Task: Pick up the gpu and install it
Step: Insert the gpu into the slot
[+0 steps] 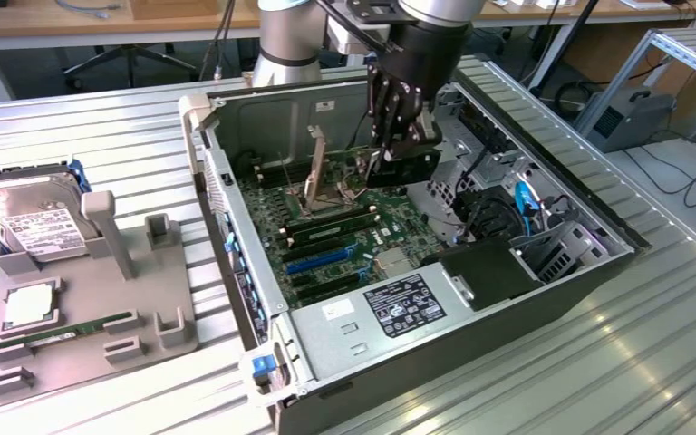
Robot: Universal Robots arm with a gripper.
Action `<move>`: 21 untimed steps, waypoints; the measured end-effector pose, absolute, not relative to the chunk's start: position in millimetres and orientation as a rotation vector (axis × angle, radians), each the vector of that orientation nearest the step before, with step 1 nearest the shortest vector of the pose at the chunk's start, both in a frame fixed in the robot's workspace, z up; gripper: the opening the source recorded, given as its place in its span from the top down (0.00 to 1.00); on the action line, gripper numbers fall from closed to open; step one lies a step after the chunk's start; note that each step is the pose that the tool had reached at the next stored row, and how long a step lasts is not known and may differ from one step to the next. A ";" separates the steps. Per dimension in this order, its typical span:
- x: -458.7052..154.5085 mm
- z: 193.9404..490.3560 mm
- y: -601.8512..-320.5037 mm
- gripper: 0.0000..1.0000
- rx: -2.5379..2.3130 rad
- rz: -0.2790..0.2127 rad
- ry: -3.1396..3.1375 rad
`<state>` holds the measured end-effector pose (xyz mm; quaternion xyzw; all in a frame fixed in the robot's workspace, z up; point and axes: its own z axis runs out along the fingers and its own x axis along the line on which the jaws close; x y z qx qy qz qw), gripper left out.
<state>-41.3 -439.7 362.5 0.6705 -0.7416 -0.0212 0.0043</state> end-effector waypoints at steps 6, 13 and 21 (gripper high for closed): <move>-42.1 362.1 -440.9 0.73 2.101 -0.066 -2.323; -42.9 361.5 -442.2 0.73 2.101 -0.066 -2.323; -43.6 360.9 -443.6 0.73 2.101 -0.066 -2.323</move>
